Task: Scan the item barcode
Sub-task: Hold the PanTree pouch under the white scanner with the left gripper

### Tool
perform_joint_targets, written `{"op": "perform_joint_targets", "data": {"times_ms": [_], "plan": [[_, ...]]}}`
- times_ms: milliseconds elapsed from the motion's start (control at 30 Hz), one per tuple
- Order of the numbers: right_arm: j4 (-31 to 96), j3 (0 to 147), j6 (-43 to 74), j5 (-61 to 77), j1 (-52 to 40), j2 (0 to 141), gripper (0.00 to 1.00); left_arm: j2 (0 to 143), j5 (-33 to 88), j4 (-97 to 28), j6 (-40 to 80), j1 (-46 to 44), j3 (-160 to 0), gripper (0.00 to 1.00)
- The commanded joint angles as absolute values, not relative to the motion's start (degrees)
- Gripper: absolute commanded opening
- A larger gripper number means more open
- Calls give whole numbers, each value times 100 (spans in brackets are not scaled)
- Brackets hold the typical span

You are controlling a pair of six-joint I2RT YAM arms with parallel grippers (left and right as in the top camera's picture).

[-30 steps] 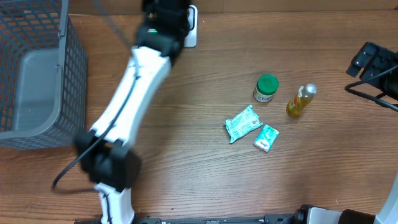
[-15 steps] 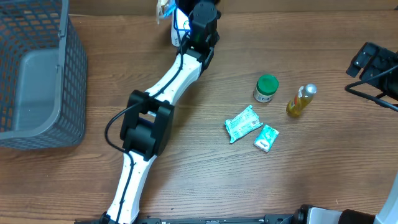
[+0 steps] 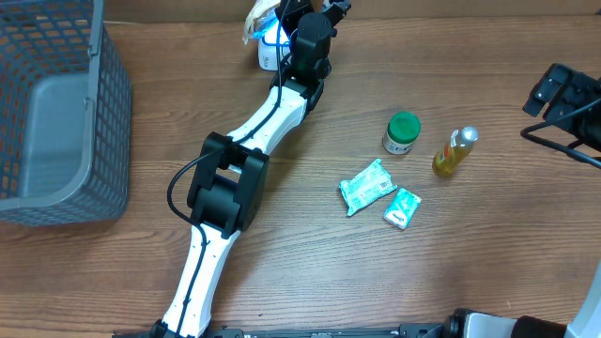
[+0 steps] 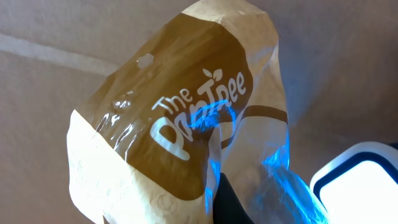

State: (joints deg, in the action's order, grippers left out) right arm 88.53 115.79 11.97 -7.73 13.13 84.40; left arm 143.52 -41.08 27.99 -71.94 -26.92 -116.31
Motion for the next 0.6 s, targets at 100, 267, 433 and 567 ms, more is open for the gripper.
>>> {"op": "perform_joint_targets", "data": {"times_ms": [100,267,433,567], "plan": [[8840,11590,1170,-786,1326,8429,100,14313,-4294,3245,-7006,-2692,-11716,4],[8842,11590,1170,-788,1326,8429,100,14274,-5273,4727,-7048,-2897,-11716,5],[8842,11590,1170,-786,1326,8429,100,14167,-6191,4397,-6973,-3085,-11716,4],[8842,11590,1170,-786,1326,8429,100,14164,-6849,4167,-6724,-3234,-11716,5]]}}
